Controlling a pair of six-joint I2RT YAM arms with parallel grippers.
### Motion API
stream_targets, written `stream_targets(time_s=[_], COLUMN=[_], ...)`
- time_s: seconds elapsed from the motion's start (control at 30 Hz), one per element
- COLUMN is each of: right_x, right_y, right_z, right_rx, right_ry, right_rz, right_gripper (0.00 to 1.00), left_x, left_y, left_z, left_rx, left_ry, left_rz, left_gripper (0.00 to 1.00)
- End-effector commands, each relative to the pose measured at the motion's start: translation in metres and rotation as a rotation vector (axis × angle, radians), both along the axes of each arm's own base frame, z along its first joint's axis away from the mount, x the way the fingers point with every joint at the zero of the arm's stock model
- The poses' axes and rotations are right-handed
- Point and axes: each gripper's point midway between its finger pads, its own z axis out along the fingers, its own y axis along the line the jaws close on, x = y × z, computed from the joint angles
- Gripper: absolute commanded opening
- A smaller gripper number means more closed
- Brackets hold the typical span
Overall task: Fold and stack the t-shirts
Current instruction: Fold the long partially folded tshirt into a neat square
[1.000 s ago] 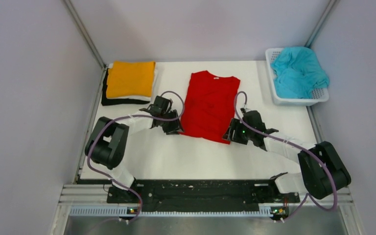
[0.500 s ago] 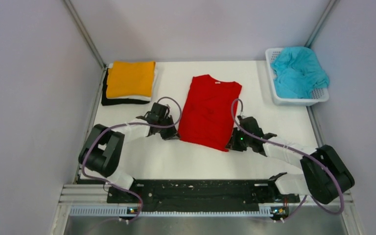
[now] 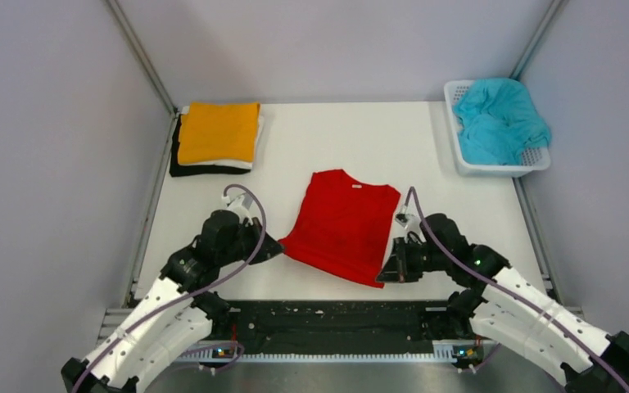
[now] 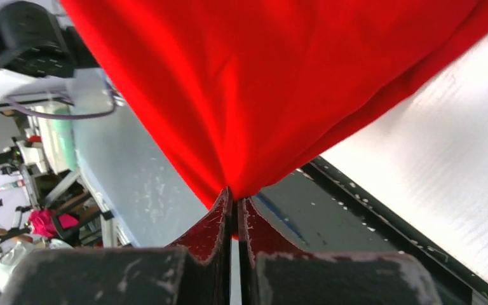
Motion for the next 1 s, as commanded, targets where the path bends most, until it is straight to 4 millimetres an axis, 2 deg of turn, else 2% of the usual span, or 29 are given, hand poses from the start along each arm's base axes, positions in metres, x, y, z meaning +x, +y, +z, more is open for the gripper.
stream_targets(time_s=[0.0,0.1,0.2,0.33,0.43,0.5,0.67,0.87,0.97], right_x=[0.004,0.031,0.063,0.111,0.14,0.158,0.194,0.239,0.259], right_y=[-0.003,-0.011,-0.023,-0.039,-0.049,-0.055,-0.061,-0.07,-0.071], right_z=[0.041,0.05,0.056,0.064,0.067,0.066,0.054,0.031,0.015], right_rx=[0.014,-0.057,-0.132,-0.152,-0.127,-0.114,-0.089,-0.095,-0.117], right_ry=[-0.054,-0.145,-0.222,-0.275,-0.297,-0.302,-0.282,-0.256,-0.229], right_rz=[-0.036,-0.116,-0.218,-0.356,-0.407,-0.437,-0.461,-0.517,-0.524], right_gripper=[0.0,0.0,0.0,0.0,0.0,0.0,0.0,0.0,0.0], left_x=[0.014,0.039,0.074,0.123,0.156,0.178,0.222,0.266,0.281], left_y=[0.014,0.01,0.007,-0.012,-0.02,-0.028,-0.04,-0.042,-0.048], left_z=[0.032,0.056,0.073,0.08,0.079,0.086,0.068,0.026,0.007], left_rx=[0.011,0.019,0.083,0.143,0.192,0.208,0.244,0.281,0.265], left_ry=[-0.099,-0.184,-0.231,-0.244,-0.229,-0.241,-0.199,-0.112,-0.059], left_rz=[0.103,0.121,0.167,0.168,0.182,0.181,0.157,0.158,0.126], left_gripper=[0.0,0.0,0.0,0.0,0.0,0.0,0.0,0.0,0.0])
